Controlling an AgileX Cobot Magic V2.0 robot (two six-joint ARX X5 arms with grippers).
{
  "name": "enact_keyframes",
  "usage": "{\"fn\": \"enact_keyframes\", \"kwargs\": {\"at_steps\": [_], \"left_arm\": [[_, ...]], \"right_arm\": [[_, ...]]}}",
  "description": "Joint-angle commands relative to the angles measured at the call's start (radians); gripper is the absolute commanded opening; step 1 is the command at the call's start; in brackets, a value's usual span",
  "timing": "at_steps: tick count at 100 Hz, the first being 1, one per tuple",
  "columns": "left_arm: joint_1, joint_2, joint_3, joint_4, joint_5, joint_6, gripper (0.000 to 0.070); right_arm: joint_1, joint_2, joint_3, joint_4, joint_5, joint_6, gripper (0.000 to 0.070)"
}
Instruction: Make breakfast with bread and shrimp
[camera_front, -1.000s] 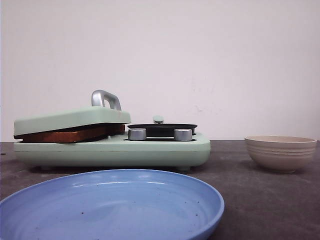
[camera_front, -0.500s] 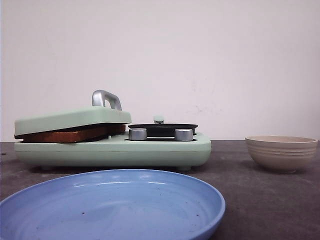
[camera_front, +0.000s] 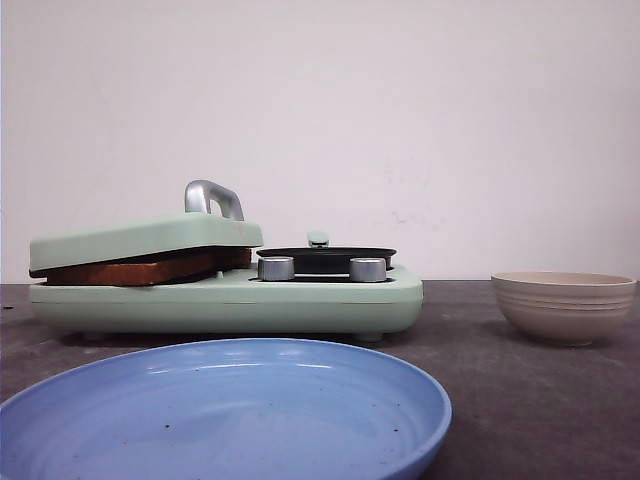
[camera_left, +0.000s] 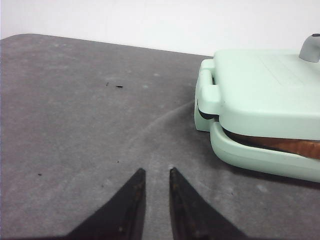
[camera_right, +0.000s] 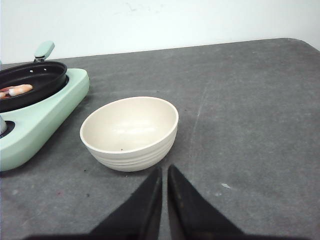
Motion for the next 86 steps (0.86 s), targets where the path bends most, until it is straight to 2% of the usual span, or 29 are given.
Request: {"fn": "enact_keyframes", "kwargs": {"at_steps": [1,86], "left_arm": [[-0.001,0.0,-0.018,-0.004,-0.003,-0.002,0.0],[-0.001,0.0,-0.018,-0.004,-0.003,-0.002,0.0]], "right_arm": [[0.0,-0.003,-0.003,0.01,-0.001,-0.008,0.001],[0.012,-0.003,-0.003,0.01,-0.001,-0.008,0.001]]}}
